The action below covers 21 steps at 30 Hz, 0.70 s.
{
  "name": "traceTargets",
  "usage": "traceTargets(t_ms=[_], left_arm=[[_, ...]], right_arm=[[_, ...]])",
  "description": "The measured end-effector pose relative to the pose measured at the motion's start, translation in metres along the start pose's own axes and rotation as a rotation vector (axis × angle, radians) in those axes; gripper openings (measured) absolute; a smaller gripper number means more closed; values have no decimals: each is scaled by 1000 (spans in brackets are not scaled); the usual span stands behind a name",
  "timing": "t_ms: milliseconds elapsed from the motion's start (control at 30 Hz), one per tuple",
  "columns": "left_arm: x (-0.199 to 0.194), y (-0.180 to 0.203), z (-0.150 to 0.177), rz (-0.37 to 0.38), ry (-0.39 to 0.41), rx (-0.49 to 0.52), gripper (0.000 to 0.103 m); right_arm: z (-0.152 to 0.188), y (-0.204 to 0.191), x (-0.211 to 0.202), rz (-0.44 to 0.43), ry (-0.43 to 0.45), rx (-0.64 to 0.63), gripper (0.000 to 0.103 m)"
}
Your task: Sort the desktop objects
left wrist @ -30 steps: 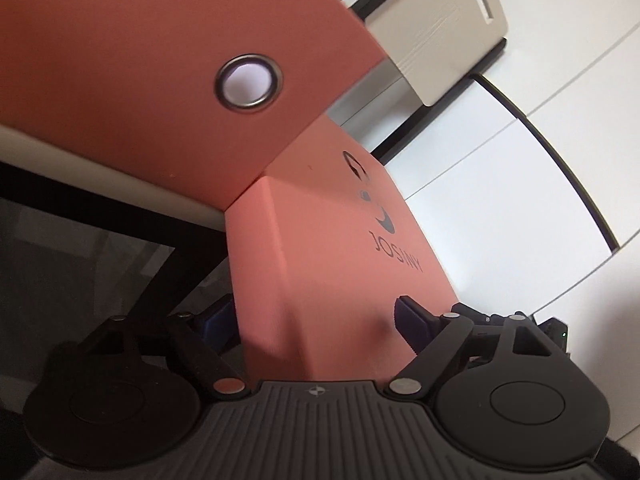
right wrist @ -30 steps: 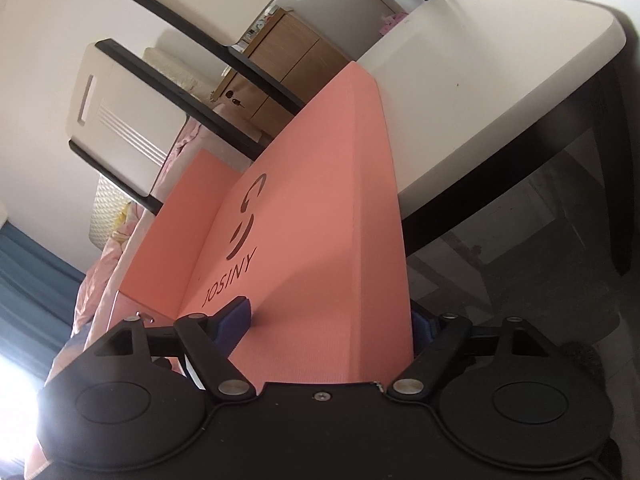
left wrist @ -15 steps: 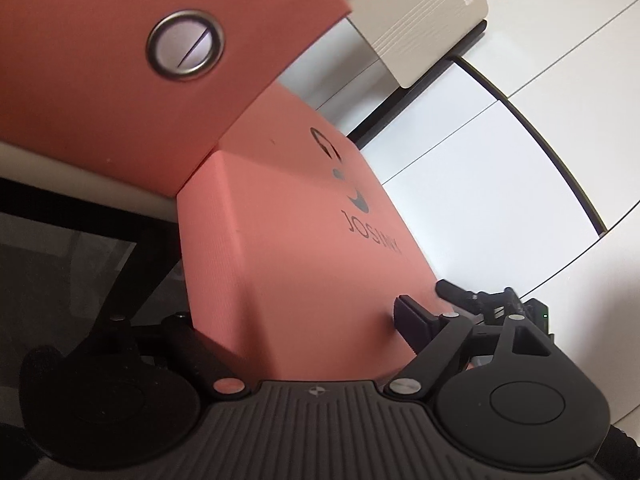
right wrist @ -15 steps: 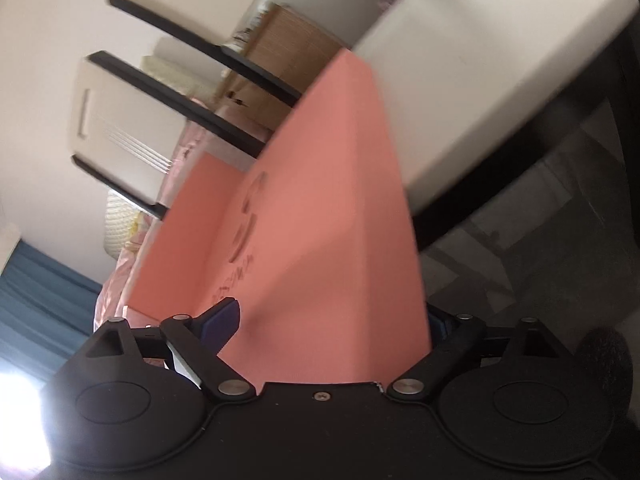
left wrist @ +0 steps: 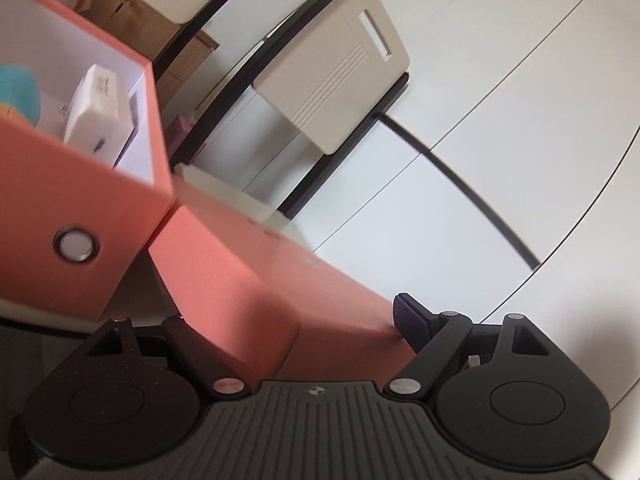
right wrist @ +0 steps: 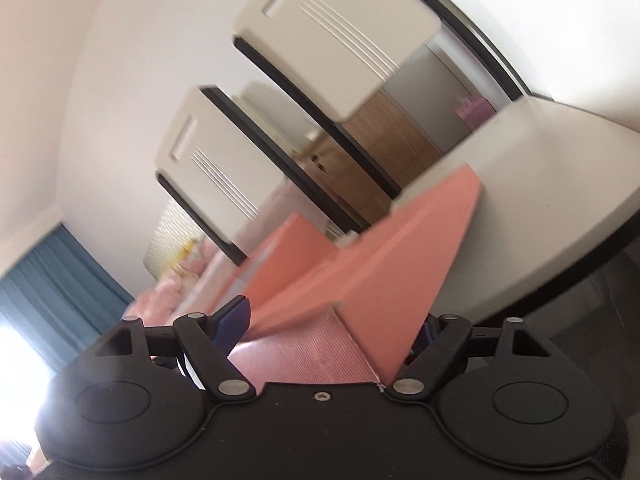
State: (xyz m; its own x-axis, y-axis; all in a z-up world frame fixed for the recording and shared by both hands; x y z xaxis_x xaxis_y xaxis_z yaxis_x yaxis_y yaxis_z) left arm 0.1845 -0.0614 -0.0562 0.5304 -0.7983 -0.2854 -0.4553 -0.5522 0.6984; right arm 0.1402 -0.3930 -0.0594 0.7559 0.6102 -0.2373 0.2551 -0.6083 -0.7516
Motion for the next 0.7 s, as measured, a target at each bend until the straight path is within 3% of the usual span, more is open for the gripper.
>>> traceTargets(t_ms=[400, 467, 500, 533, 600, 700], left_arm=[[-25, 34, -21, 104, 45, 5, 86], [-29, 44, -24, 121, 49, 40, 83], [-28, 56, -26, 111, 50, 111, 74], [-30, 66, -24, 71, 46, 194, 74], [-32, 83, -19, 48, 49, 291, 74], [-34, 94, -16, 77, 48, 308, 74]], right_arm=[[-22, -41, -35, -63, 102, -33, 80], [-25, -50, -37, -83, 109, -57, 76], [-26, -56, -39, -87, 113, -85, 70], [-26, -66, -40, -82, 110, -149, 60], [-26, -86, -41, -78, 102, -248, 60], [-24, -93, -38, -105, 98, -227, 60]])
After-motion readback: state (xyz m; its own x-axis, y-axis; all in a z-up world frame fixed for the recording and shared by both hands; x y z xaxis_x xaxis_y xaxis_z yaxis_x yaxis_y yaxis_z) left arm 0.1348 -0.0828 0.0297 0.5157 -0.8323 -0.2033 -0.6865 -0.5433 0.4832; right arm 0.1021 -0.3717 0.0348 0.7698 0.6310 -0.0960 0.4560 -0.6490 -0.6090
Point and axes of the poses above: each gripper's, at about its wrist camera, not at the fingertips, and x roughly the way its jaws point, y to its right, z to its underside, the point moved 7 cm from there along x, roughly the way its jaws point, and after that the axes turned 5 degrees about -y, right-handed, at the moved point
